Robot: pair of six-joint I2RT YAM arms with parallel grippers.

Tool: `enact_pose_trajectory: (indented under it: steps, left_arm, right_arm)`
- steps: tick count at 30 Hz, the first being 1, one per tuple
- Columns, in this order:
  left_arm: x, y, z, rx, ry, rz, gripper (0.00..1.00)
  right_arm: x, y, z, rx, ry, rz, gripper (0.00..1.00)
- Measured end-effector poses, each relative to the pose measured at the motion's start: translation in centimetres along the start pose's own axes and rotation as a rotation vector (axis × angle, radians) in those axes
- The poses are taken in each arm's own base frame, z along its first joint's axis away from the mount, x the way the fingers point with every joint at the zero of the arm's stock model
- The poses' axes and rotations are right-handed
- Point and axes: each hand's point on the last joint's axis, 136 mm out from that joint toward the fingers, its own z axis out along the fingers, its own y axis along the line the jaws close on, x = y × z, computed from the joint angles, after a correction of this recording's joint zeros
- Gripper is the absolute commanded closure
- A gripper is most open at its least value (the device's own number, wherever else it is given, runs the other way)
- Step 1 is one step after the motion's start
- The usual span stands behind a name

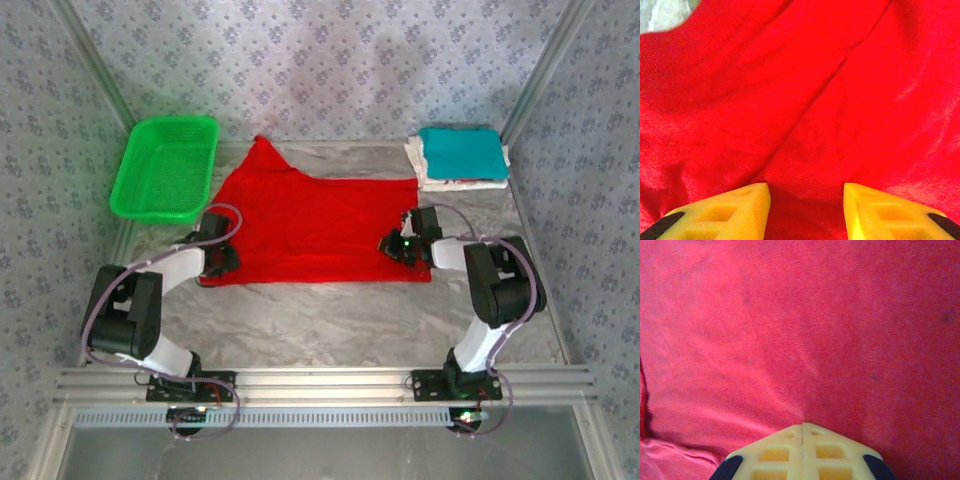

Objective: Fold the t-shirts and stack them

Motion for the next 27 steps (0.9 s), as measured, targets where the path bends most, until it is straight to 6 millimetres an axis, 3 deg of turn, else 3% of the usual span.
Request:
enact_pose_trajectory:
  steps: [10, 13, 16, 19, 23, 27]
  left_arm:
    - [5.7, 0.0, -2.8, 0.149, 0.070, -0.170, 0.54]
    - [7.8, 0.0, -4.0, 0.172, 0.098, -0.191, 0.54]
    - [7.6, 0.3, -5.4, 0.159, 0.094, -0.197, 0.54]
    - [4.0, -1.1, -7.9, 0.169, 0.036, -0.172, 0.53]
    - [-6.0, -6.1, -11.9, 0.262, -0.122, -0.115, 0.50]
    - [-14.5, -11.7, -12.1, 0.311, -0.200, -0.012, 0.48]
  right_arm:
    - [3.7, -2.7, -3.8, 0.059, -0.045, 0.138, 1.00]
    - [3.8, -3.4, -4.8, 0.108, -0.063, 0.144, 0.98]
    - [3.3, -3.2, -5.4, 0.136, -0.057, 0.126, 0.92]
    - [0.9, -0.9, -6.1, 0.113, -0.080, 0.077, 0.86]
    - [-3.3, 3.3, -7.7, 0.047, -0.161, -0.005, 0.79]
    - [-7.2, 6.7, -8.5, -0.002, -0.217, -0.078, 0.74]
